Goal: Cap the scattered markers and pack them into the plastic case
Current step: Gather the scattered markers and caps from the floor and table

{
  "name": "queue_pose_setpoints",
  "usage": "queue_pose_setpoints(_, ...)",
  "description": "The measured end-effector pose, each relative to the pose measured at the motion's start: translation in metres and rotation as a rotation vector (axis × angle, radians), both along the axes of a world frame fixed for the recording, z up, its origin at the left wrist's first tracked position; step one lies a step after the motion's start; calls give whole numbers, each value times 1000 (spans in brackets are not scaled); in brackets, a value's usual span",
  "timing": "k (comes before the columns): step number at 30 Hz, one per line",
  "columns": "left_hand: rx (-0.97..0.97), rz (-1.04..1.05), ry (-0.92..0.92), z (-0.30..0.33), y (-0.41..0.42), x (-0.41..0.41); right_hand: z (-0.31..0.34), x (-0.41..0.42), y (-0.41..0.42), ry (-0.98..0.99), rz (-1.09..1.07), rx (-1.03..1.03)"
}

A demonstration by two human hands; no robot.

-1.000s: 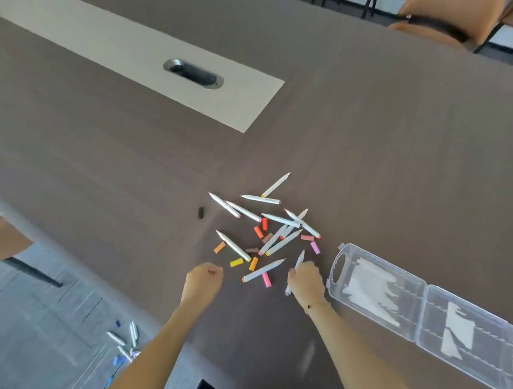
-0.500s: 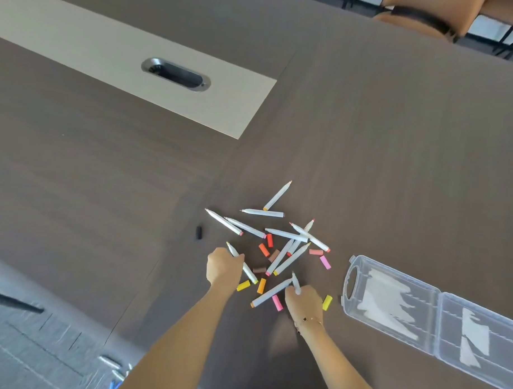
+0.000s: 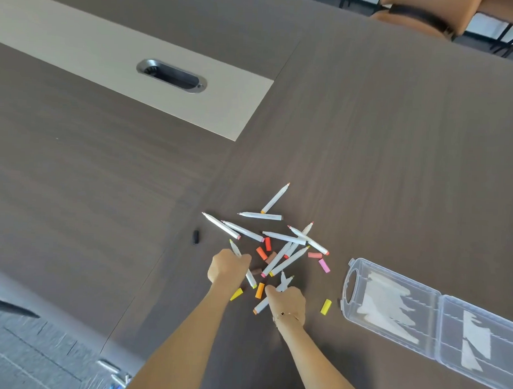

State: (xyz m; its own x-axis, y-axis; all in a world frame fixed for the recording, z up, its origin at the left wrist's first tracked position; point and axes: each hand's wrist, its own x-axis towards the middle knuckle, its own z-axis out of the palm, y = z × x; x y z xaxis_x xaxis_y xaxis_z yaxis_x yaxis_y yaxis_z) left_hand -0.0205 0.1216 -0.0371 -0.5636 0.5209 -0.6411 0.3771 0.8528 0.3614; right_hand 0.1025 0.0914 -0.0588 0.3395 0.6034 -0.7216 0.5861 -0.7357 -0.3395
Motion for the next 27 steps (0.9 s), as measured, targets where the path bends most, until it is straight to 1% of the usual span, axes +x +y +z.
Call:
queue_pose_setpoints(4,170,-82,-70,5,13,-7,0,3,-1,27,-53,57)
queue_pose_setpoints(7,240,-197,-117,10,27,2,-3,14,3,44,-85,113)
queue_pose_setpoints(10,287,-356,-126,12,37,22,3,32,15,182,-240,198)
queue_pose_setpoints(12,283,-456,-105,9,40,36,8,48,28,226,-265,252)
queue_pose_setpoints(14,252,-518,-54,2,42,44,12,64,47,159,-119,326)
queue_pose_setpoints(16,207,-537,-10,-2,42,48,18,77,69,48,114,407)
queue_pose_setpoints(19,100,-595,59,-5,44,52,26,84,102,-28,378,457)
queue_pose_setpoints(22,50,-610,126,-9,46,53,24,80,124,-31,562,424)
queue_pose_setpoints(24,20,-679,182,-10,48,55,19,76,131,-39,663,373)
queue_pose_setpoints(26,-20,-740,253,-6,49,58,14,73,133,-66,726,335)
queue_pose_setpoints(27,-23,-739,268,-6,50,59,12,73,134,-74,736,328)
